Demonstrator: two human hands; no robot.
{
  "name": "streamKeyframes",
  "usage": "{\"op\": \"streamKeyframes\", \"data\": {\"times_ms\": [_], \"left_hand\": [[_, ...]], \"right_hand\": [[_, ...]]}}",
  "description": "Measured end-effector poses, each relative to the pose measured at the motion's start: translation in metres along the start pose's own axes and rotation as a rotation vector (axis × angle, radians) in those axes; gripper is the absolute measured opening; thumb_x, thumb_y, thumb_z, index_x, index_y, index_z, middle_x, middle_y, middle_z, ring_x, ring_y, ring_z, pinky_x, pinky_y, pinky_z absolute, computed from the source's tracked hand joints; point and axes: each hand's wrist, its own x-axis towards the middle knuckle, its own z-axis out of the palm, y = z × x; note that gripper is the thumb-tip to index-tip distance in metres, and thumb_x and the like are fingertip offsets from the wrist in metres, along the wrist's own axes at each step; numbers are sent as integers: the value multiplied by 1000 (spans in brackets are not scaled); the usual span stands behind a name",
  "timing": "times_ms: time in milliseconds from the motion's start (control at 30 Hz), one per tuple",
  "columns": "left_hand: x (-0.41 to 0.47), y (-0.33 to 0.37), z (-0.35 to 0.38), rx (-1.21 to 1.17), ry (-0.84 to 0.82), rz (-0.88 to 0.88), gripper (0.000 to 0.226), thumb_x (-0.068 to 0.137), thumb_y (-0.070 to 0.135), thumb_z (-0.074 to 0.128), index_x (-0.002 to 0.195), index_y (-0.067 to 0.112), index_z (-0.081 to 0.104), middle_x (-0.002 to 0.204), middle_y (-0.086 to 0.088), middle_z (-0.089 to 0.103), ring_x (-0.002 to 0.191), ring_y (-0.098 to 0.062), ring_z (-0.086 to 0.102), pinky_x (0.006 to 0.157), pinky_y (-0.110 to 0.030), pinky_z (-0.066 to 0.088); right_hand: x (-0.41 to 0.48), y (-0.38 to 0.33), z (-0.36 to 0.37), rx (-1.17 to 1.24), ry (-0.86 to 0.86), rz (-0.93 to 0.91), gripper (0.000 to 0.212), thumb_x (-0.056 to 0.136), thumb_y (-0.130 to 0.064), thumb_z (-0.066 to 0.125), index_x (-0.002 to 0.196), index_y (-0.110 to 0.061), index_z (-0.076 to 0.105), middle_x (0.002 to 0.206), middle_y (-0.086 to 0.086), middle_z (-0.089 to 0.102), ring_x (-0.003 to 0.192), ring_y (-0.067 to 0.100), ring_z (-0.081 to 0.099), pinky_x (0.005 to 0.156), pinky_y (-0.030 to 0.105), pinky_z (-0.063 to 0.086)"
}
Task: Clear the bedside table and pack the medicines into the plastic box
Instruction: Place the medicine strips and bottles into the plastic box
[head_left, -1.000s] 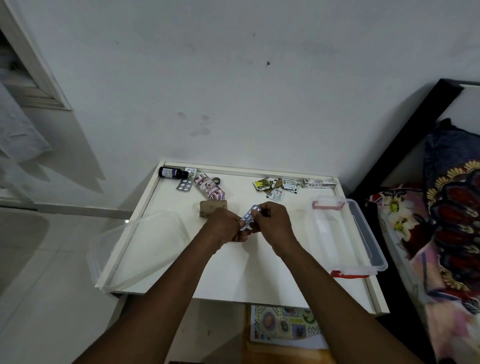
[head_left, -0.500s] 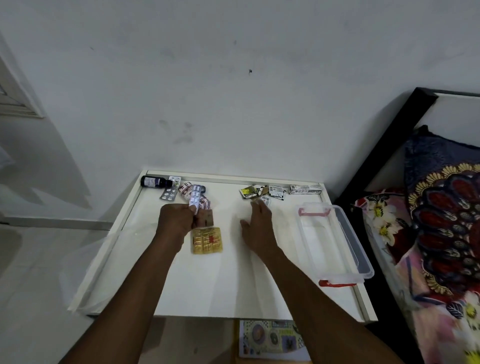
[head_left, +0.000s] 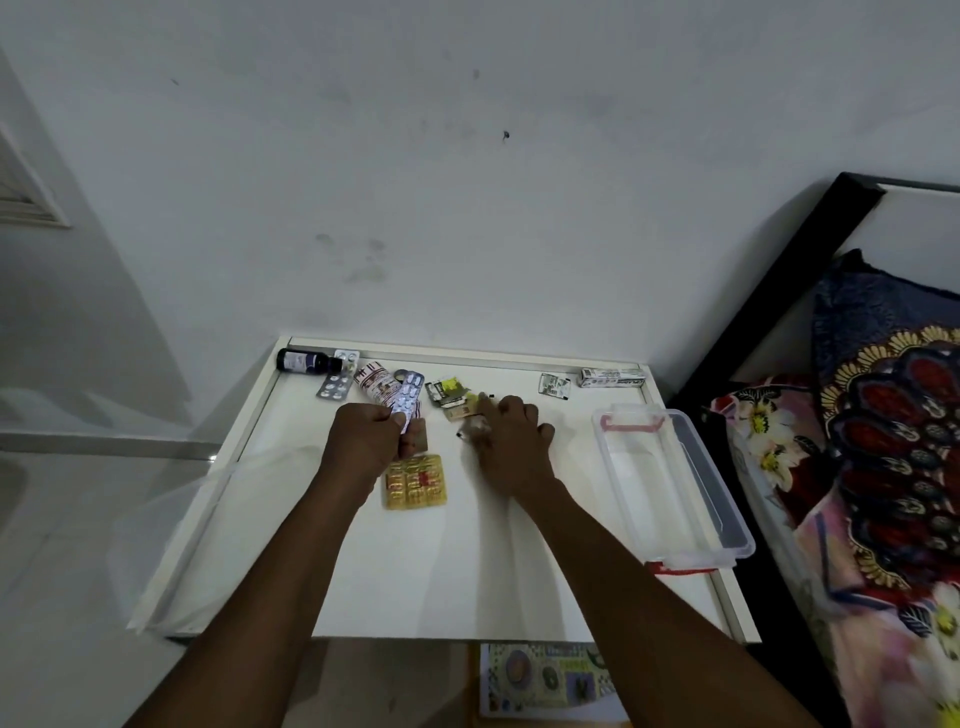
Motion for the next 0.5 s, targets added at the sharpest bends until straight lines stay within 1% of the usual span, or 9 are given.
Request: {"op": "streamKeyframes", "data": {"times_ms": [100,167,200,267,333,367,433,467,500], "left_hand": [[-2,-1,-3,16,-17,-4,19,99,0,57,90,-5,73,64,-5,72,49,-14,60,55,-27,57],[-1,-1,-6,25,-5,-15,20,99,2,59,88,-4,74,67,-8,72,57,-21,59,66,-34,57],[-1,0,-7,24,-3,-21,20,98,2,59,85,-2,74,66,-8,72,58,-22,59,66,-34,57],[-2,1,-6,8,-8,-28,20,98,0,59,85,-4,73,66,-10,71,54,-20,58,56,-28,56],[-2,2,-4,-5,-15,-25,20,98,-2,58,84,-5,71,66,-10,71,49,-16,58,45,-22,52],[-2,2,-3,-1,-20,-20,21,98,-2,57,82,-4,71,65,-9,71,46,-14,58,43,-21,51],[-2,2,-1,2,-34,-10,25,98,-3,56,78,-1,70,62,-6,71,41,-10,57,42,-20,49],[-2,1,-1,-3,-39,-8,26,98,-3,55,76,0,69,63,-8,70,40,-9,56,41,-19,49],[-2,1,-1,-6,-42,-7,27,98,-3,55,75,0,69,65,-9,70,39,-9,56,41,-19,49]], "right_hand": [[-2,17,-6,44,21,62,40,94,-49,57,123,-22,63,126,5,48,124,28,42,96,42,40],[-3,27,-10,109,39,97,36,91,-47,63,114,-20,69,122,6,51,123,28,44,95,40,44],[-4,30,-11,148,53,113,35,90,-46,66,111,-18,70,120,6,52,122,28,45,94,40,46],[-4,35,-13,225,95,150,31,87,-40,71,105,-14,71,118,5,55,120,28,48,91,41,46],[-5,36,-12,259,130,133,28,89,-35,68,108,-14,69,122,3,57,124,29,49,91,40,42],[-5,34,-11,245,111,94,30,91,-37,64,115,-17,67,130,1,56,129,28,47,95,41,38],[-5,27,-7,164,4,-6,41,93,-44,60,132,-30,61,149,-2,46,140,25,38,106,46,30],[-5,23,-5,133,-36,-34,44,92,-46,60,135,-35,59,153,-2,42,142,26,35,109,48,28],[-4,20,-3,128,-45,-37,43,91,-47,61,133,-37,61,152,-2,43,141,26,36,109,49,28]]}}
